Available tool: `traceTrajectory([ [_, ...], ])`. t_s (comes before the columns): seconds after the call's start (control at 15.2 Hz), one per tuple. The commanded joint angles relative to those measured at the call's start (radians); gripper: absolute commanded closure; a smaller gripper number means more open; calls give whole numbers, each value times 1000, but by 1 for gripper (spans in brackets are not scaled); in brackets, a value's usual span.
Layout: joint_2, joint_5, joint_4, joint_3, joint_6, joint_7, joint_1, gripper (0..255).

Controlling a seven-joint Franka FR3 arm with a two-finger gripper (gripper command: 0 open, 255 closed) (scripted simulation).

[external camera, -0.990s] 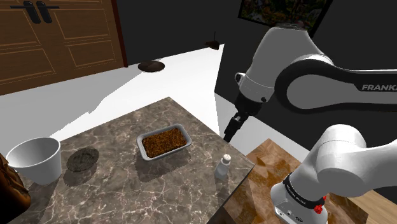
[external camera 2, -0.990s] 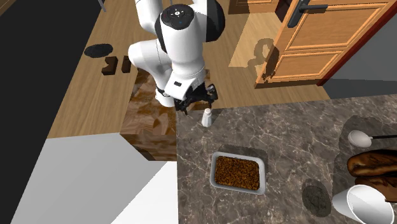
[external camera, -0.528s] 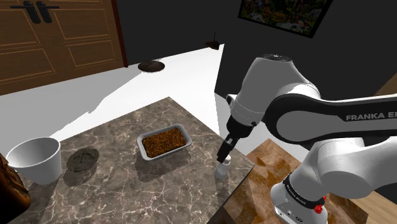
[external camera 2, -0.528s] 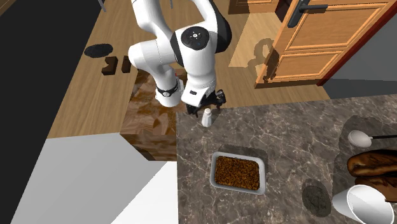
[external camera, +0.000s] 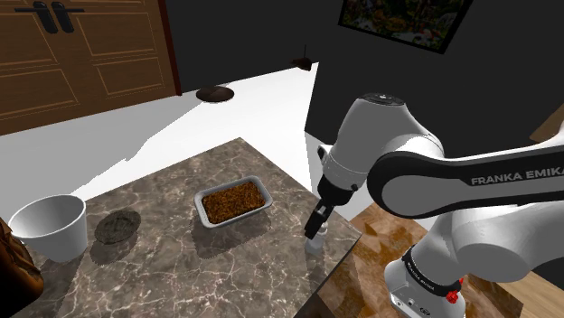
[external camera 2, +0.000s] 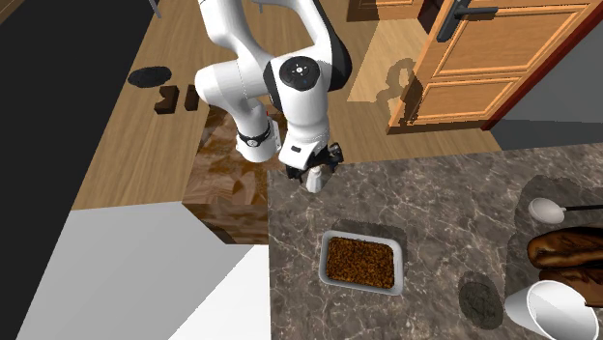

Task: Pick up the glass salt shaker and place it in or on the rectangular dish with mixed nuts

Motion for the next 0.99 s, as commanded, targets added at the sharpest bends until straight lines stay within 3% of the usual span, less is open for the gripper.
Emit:
traceTrajectory([
  [0.0,1,1,-1,0,2,0,0,0],
  [0.26,1,0,0,0,2,0,0,0],
  [0.33,1,0,0,0,2,0,0,255],
  [0.92,1,1,-1,0,2,0,0,255],
])
